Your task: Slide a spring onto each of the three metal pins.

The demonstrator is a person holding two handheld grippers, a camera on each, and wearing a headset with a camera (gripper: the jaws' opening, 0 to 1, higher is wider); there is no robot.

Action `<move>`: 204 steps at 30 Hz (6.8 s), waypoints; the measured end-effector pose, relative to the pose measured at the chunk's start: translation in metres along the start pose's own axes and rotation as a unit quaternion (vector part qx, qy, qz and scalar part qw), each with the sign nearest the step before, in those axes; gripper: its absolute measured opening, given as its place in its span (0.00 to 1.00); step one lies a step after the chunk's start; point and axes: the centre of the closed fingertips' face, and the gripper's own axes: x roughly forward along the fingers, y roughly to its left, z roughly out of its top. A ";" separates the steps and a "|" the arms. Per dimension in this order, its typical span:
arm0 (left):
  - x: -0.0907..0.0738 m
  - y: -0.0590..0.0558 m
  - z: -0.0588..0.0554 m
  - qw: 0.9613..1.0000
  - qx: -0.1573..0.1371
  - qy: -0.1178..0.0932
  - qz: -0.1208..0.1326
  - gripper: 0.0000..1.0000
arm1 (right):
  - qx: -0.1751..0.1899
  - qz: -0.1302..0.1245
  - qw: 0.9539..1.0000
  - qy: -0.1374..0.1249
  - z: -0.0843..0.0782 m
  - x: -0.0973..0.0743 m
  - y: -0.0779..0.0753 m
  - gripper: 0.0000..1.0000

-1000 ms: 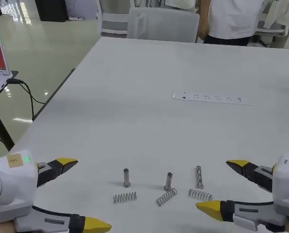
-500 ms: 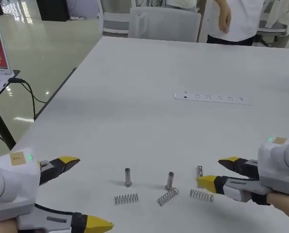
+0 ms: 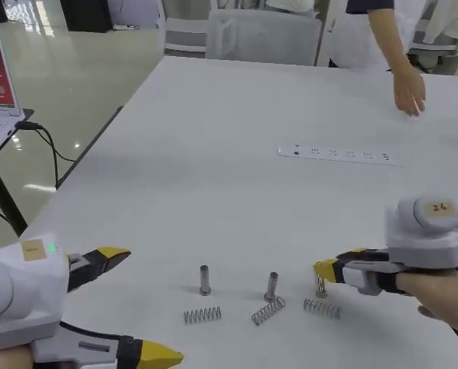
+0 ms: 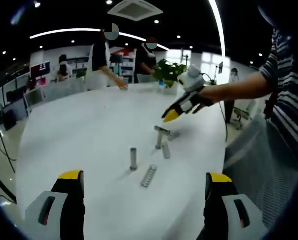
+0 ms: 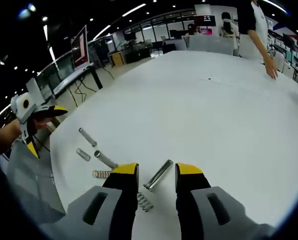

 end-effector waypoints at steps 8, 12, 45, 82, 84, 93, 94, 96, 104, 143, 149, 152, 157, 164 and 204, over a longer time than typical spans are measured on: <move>0.000 0.000 0.002 1.000 0.000 -0.001 -0.001 0.98 | 0.018 -0.017 0.999 0.039 -0.010 0.012 -0.006 0.18; 0.001 0.001 0.002 1.000 -0.001 -0.001 -0.001 0.98 | 0.030 -0.021 0.998 0.049 -0.012 0.016 -0.008 0.18; 0.000 -0.002 -0.001 1.000 -0.006 0.003 -0.008 0.98 | 0.019 -0.065 0.993 0.096 -0.021 0.032 -0.016 0.05; -0.001 -0.002 0.001 1.000 -0.002 0.001 -0.006 0.98 | -0.036 -0.025 0.999 0.022 -0.003 0.003 0.010 0.05; -0.001 -0.002 0.001 1.000 -0.002 -0.001 -0.005 0.98 | -0.043 -0.024 0.999 0.022 -0.004 0.002 0.013 0.05; -0.001 -0.002 0.000 1.000 -0.003 -0.001 -0.004 0.98 | -0.059 -0.027 0.998 0.019 -0.008 -0.004 0.013 0.05; -0.001 -0.002 0.000 1.000 -0.003 -0.001 -0.005 0.98 | -0.060 -0.027 0.998 0.018 -0.008 -0.004 0.013 0.05; -0.001 -0.002 0.000 1.000 -0.003 0.000 -0.005 0.98 | -0.064 -0.028 0.997 0.019 -0.009 -0.005 0.014 0.05; -0.002 -0.002 0.000 1.000 -0.003 0.000 -0.005 0.98 | -0.079 -0.031 0.996 0.020 -0.012 -0.010 0.014 0.05; -0.004 -0.004 0.002 1.000 -0.006 -0.005 -0.003 0.98 | -0.105 -0.020 0.994 0.021 -0.015 -0.018 0.024 0.15; -0.003 -0.003 0.003 1.000 -0.006 -0.006 -0.003 0.98 | -0.107 -0.019 0.994 0.019 -0.015 -0.021 0.023 0.19; -0.002 -0.003 0.004 1.000 -0.006 -0.006 -0.004 0.98 | -0.108 -0.019 0.994 0.017 -0.014 -0.022 0.023 0.21; -0.002 -0.003 0.002 1.000 -0.007 -0.005 -0.005 0.98 | -0.114 -0.017 0.993 0.014 -0.014 -0.024 0.025 0.25; -0.004 -0.003 0.002 1.000 -0.008 -0.003 -0.005 0.98 | -0.124 -0.012 0.992 0.009 -0.012 -0.029 0.028 0.27; -0.006 -0.003 0.004 1.000 -0.007 -0.002 -0.004 0.98 | -0.319 0.029 0.945 0.058 -0.048 -0.044 0.041 0.35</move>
